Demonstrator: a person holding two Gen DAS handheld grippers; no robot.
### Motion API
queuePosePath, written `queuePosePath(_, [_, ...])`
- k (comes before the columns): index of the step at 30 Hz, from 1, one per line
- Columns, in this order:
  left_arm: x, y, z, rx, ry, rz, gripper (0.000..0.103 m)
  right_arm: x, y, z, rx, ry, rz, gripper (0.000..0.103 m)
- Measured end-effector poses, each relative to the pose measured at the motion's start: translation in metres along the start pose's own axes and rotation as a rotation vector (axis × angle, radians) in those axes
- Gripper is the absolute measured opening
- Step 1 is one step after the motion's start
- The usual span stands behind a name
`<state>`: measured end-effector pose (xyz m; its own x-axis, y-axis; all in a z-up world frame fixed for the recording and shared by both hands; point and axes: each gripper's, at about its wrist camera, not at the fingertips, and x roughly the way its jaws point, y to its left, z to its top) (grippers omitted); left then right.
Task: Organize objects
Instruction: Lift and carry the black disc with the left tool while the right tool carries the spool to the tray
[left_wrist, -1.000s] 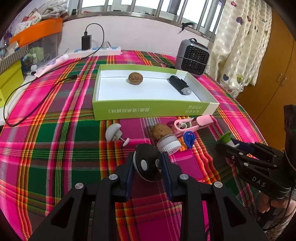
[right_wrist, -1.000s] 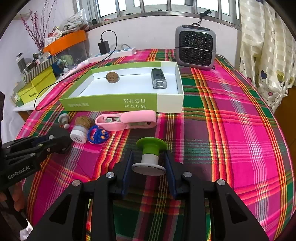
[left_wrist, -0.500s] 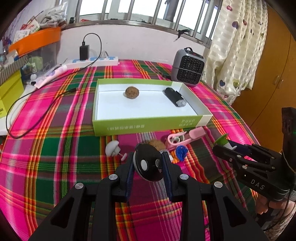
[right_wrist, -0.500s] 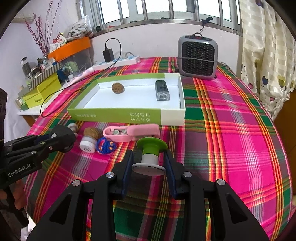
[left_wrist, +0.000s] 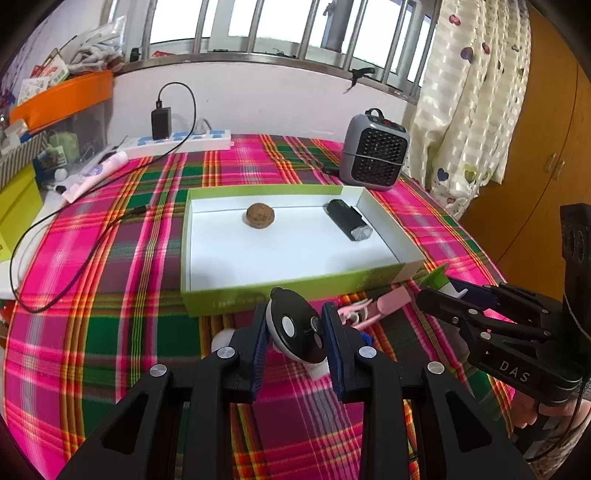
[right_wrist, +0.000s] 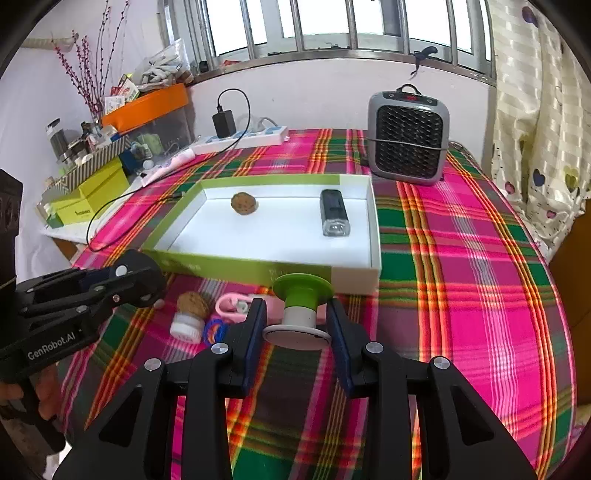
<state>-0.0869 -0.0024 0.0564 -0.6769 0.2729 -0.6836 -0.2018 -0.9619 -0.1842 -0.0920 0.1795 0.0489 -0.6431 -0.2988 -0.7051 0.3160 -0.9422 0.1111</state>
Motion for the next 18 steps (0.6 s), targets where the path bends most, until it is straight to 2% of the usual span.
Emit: queuePosePath(18, [0.024, 0.005, 0.026, 0.004, -0.002, 0.012, 0.026, 0.024, -0.001, 0.029, -0.023, 0.009, 0.012, 0.035])
